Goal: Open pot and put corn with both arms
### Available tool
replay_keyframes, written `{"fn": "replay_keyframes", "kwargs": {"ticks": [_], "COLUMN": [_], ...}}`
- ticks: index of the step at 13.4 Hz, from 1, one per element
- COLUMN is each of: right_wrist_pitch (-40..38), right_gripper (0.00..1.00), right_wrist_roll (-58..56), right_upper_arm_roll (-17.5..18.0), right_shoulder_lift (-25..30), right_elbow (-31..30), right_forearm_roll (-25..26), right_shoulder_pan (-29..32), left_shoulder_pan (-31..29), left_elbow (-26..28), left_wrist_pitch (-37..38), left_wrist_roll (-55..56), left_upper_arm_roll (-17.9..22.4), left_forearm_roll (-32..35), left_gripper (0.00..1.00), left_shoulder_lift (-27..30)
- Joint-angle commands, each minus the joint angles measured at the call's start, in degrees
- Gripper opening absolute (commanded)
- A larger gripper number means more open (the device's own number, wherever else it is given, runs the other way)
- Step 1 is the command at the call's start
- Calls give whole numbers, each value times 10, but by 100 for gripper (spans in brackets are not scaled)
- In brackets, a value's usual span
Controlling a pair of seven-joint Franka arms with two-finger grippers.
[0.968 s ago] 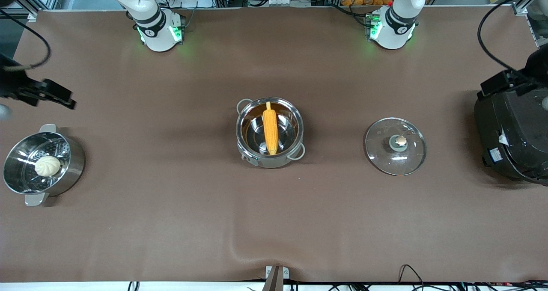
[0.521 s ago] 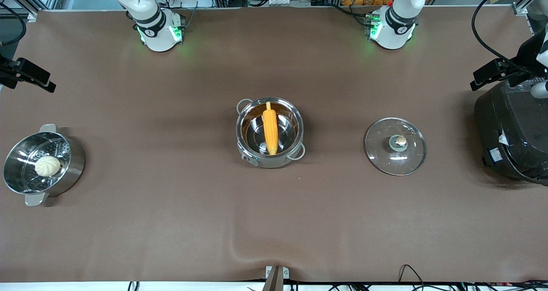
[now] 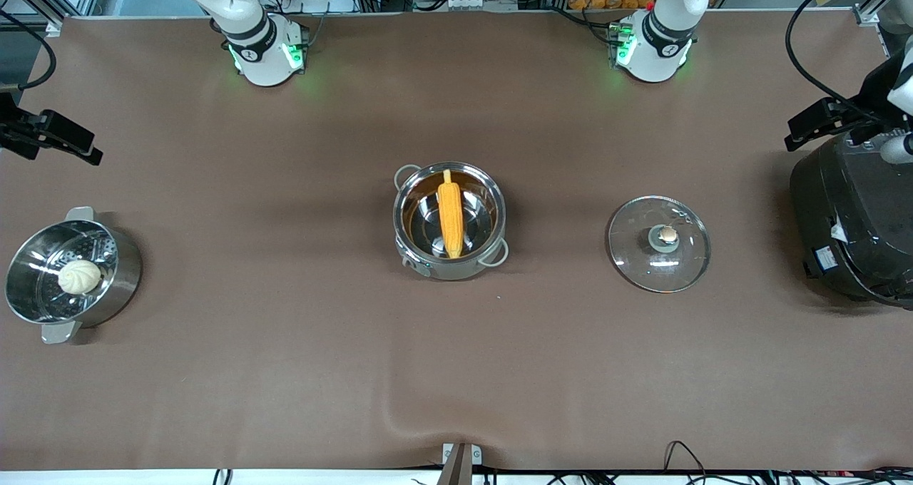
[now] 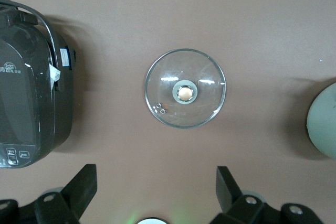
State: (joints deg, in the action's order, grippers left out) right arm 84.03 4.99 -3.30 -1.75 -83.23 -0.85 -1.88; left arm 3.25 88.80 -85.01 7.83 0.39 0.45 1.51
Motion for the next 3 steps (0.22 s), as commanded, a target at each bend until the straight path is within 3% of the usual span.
{"fn": "replay_keyframes", "kwargs": {"ticks": [1, 3], "right_wrist_pitch": [-4, -18], "right_gripper": [100, 100], "right_wrist_roll": [-7, -6], "right_upper_arm_roll": [8, 9], "right_shoulder_lift": [-1, -15], "right_elbow": [3, 26], "right_forearm_roll": [1, 3], "right_shoulder_pan": [10, 3], "left_shoulder_pan": [4, 4], "left_elbow": [-4, -5], "left_wrist_pitch": [7, 8], "left_wrist_roll": [-14, -14], "left_upper_arm_roll": [2, 2], "left_forearm_roll": [8, 5], "left_gripper": [100, 100], "left_shoulder_lift": [7, 7]}}
